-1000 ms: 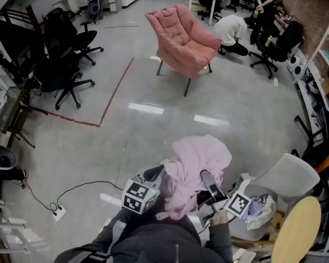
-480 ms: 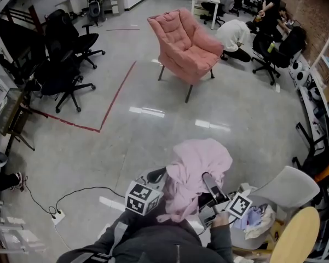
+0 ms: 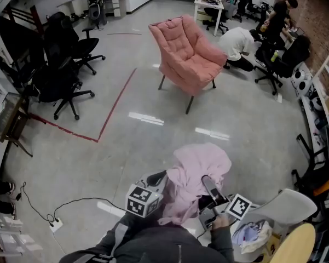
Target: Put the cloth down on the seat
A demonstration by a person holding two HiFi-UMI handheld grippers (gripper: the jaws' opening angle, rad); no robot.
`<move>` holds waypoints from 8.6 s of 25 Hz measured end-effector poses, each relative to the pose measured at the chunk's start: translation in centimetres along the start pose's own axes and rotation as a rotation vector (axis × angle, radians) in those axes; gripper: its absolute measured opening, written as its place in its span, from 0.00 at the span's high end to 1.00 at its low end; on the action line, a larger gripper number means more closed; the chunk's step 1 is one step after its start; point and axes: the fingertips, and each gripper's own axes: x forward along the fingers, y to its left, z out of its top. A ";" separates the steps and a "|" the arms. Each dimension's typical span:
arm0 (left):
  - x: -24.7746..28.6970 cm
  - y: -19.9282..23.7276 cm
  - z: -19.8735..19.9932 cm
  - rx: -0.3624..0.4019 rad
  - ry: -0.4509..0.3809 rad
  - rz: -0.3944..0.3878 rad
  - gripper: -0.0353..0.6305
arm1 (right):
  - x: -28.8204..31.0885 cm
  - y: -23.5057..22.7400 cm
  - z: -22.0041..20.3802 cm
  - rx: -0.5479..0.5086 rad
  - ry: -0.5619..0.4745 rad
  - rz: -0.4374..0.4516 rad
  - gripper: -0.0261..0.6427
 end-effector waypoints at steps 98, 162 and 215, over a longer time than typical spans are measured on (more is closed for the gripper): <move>43.5 32.1 28.1 -0.136 -0.043 0.051 0.94 | 46.3 -13.8 43.8 0.052 0.046 0.026 0.70; 69.3 57.4 45.3 -0.157 0.023 -0.047 0.94 | 77.8 -20.2 65.2 0.066 -0.041 -0.088 0.70; 83.9 75.0 40.0 -0.587 -0.059 0.219 0.93 | 107.5 -43.5 64.2 -0.462 0.868 0.025 0.71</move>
